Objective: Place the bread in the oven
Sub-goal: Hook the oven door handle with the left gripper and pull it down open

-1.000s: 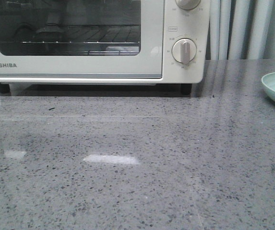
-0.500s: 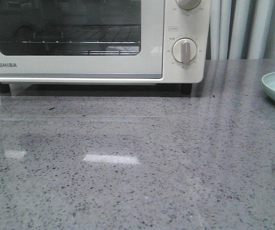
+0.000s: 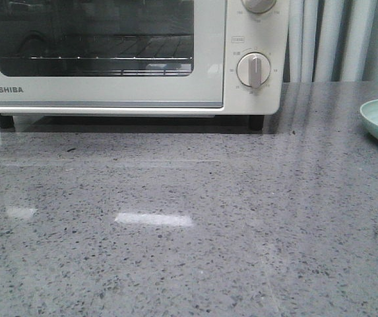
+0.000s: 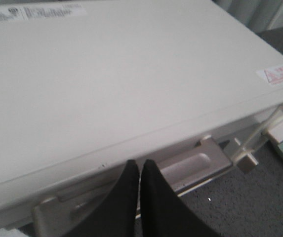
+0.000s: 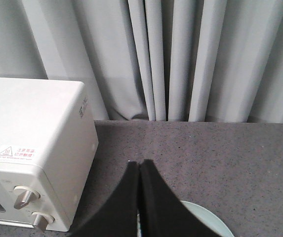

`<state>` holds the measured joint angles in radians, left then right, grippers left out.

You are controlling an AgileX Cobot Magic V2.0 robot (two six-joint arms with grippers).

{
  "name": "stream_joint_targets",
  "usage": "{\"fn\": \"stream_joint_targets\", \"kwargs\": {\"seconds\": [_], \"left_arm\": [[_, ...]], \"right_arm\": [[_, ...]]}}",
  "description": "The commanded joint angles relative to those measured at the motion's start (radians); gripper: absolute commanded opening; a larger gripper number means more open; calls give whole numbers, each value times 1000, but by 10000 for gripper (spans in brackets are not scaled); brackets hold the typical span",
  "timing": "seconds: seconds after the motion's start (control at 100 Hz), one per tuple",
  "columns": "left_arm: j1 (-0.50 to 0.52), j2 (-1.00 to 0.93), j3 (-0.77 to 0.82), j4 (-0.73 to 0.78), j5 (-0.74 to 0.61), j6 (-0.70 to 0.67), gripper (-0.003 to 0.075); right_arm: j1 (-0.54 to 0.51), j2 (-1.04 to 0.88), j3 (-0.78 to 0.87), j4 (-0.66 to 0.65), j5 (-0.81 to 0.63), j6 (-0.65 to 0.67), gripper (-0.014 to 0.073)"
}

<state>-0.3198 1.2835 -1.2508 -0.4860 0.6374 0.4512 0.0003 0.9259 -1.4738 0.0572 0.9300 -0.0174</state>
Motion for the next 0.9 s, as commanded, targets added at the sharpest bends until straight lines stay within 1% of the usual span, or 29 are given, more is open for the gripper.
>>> {"fn": "stream_joint_targets", "kwargs": {"seconds": [0.0,0.23,0.41,0.49,0.61,0.72,0.8,0.89], "left_arm": [[-8,-6,-34,-38,-10,9,-21],[-8,9,-5,-38,56,9,-21],[-8,-4,55,-53,83,9,-21],[-8,-36,107,-69,76,19,-21],[-8,-130,198,-103,57,37,-21],[-8,-265,284,-130,57,37,-21],[-8,-361,341,-154,71,32,-21],[-8,-468,372,-169,106,-2,-21]], "right_arm": [[0,-2,-31,2,-64,-10,-69],[0,-2,-31,2,-58,-10,-69],[0,-2,-31,2,-49,-10,-69],[0,-2,-31,2,-45,-10,-69],[0,-2,-31,2,-30,-10,-69],[0,-2,-29,2,-9,-10,-69],[0,-2,-29,2,16,-10,-69],[-2,-2,-29,2,70,-10,-69]]}}
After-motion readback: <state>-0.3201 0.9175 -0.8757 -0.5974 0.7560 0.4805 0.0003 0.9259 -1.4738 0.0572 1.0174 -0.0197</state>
